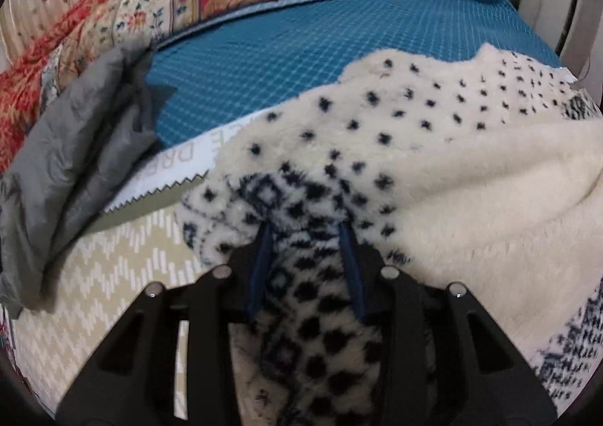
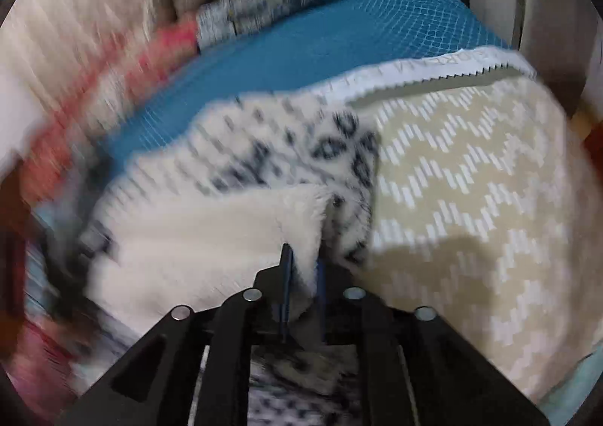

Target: Fold large clothes

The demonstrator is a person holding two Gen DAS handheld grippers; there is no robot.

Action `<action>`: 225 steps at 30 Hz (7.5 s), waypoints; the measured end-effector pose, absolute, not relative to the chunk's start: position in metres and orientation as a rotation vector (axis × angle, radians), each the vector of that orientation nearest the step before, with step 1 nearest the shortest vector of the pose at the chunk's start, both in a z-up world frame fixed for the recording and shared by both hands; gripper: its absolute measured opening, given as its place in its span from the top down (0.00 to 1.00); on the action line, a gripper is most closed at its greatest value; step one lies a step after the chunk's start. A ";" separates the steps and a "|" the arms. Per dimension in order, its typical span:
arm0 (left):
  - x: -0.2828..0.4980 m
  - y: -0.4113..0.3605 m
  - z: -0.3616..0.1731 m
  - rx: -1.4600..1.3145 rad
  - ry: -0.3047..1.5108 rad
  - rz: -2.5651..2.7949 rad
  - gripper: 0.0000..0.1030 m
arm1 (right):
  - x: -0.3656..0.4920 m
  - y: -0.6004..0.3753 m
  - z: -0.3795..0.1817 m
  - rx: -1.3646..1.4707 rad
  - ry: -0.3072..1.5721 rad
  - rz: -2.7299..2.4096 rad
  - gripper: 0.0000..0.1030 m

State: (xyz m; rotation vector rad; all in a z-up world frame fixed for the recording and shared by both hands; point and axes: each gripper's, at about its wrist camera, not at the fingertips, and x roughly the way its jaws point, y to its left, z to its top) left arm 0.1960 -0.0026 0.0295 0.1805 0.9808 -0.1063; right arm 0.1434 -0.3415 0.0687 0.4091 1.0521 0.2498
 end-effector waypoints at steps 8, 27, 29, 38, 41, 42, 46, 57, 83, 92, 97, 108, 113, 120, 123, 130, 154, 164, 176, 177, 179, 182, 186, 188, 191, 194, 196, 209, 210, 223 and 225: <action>0.137 0.033 0.093 0.007 0.823 -0.195 0.65 | 0.081 -0.348 0.111 0.467 0.900 0.288 0.47; 0.098 0.034 0.073 0.022 0.949 -0.166 0.56 | 0.040 -0.365 0.081 0.288 0.995 -0.028 0.93; 0.075 0.046 0.083 0.001 0.928 -0.185 0.56 | 0.025 -0.346 0.093 0.277 0.957 0.041 0.92; -0.044 0.076 0.048 -0.062 1.094 -0.209 0.46 | -0.015 -0.272 0.089 0.218 0.955 0.169 0.29; -0.074 0.075 0.022 -0.057 1.154 -0.194 0.46 | -0.033 -0.277 0.056 0.139 1.043 0.005 0.29; -0.080 0.074 0.013 -0.042 1.165 -0.179 0.46 | -0.037 -0.289 0.039 0.166 1.085 -0.031 0.29; -0.103 0.074 0.013 -0.058 1.143 -0.171 0.46 | -0.069 -0.317 0.056 0.323 1.018 -0.061 0.29; -0.168 0.080 0.014 -0.175 1.193 -0.288 0.38 | -0.160 -0.357 0.049 0.389 1.000 0.032 0.29; -0.161 0.112 0.080 -0.640 1.137 -0.530 0.92 | -0.166 -0.375 0.106 0.574 0.956 0.353 0.88; -0.010 0.108 0.096 -0.630 1.078 -0.241 0.73 | 0.031 -0.355 0.100 0.636 0.888 0.271 0.77; 0.019 0.120 0.066 -0.685 1.156 -0.068 0.73 | 0.060 -0.381 0.061 0.922 0.866 0.211 0.66; -0.015 0.051 0.077 -0.435 1.086 -0.382 0.73 | 0.006 -0.303 0.057 0.405 0.991 0.346 0.56; 0.005 0.047 0.039 -0.341 1.175 -0.229 0.73 | 0.008 -0.377 0.023 0.713 0.934 0.095 0.72; 0.006 0.056 0.069 -0.411 1.121 -0.339 0.73 | -0.014 -0.294 0.086 0.328 0.914 0.295 0.63; 0.018 0.015 0.075 -0.319 1.131 -0.412 0.73 | 0.017 -0.263 0.083 0.288 0.960 0.362 0.63; 0.086 0.002 0.040 -0.194 1.166 -0.177 0.86 | 0.081 -0.355 0.045 0.659 0.958 -0.030 0.62; -0.027 0.108 0.051 -0.417 1.190 -0.276 0.96 | -0.082 -0.406 0.099 0.391 0.945 -0.059 0.93; -0.042 0.109 0.076 -0.373 1.091 -0.209 0.87 | -0.085 -0.350 0.106 0.342 0.846 0.080 0.87; 0.041 -0.045 0.035 -0.008 1.116 -0.395 0.87 | 0.027 -0.177 0.046 0.138 1.051 0.395 0.32; 0.053 -0.040 0.026 -0.025 1.130 -0.348 0.88 | 0.032 -0.189 0.043 0.139 1.032 0.334 0.34; 0.069 -0.011 0.012 -0.243 1.175 -0.325 0.93 | 0.037 -0.240 0.041 0.227 0.981 0.142 0.38; 0.059 0.017 0.020 -0.371 1.177 -0.351 0.94 | 0.026 -0.301 0.038 0.539 0.968 0.211 0.41; 0.033 0.042 0.057 -0.371 1.058 -0.386 0.91 | 0.012 -0.313 0.084 0.480 0.897 0.326 0.41; 0.030 0.046 0.068 -0.377 1.016 -0.404 0.90 | 0.020 -0.302 0.114 0.402 0.852 0.385 0.41; 0.039 0.029 0.061 -0.394 1.004 -0.450 0.89 | 0.074 -0.259 0.150 0.261 0.859 0.429 0.41; 0.056 -0.008 0.046 -0.350 1.030 -0.502 0.89 | 0.138 -0.212 0.151 0.218 0.905 0.472 0.39; 0.061 -0.023 0.032 -0.275 1.040 -0.503 0.89 | 0.192 -0.163 0.132 0.199 0.996 0.491 0.39; 0.069 -0.006 -0.013 -0.341 1.018 -0.565 0.89 | 0.308 -0.038 0.034 0.109 1.213 0.513 0.79; 0.071 -0.010 -0.014 -0.351 1.019 -0.569 0.89 | 0.299 -0.038 0.048 0.084 1.180 0.519 0.80; -0.003 0.094 0.052 -0.494 0.918 -0.432 0.89 | 0.064 -0.061 0.152 -0.105 0.781 0.579 0.80; -0.026 0.116 0.059 -0.520 0.898 -0.410 0.89 | 0.004 -0.067 0.142 -0.138 0.743 0.556 0.80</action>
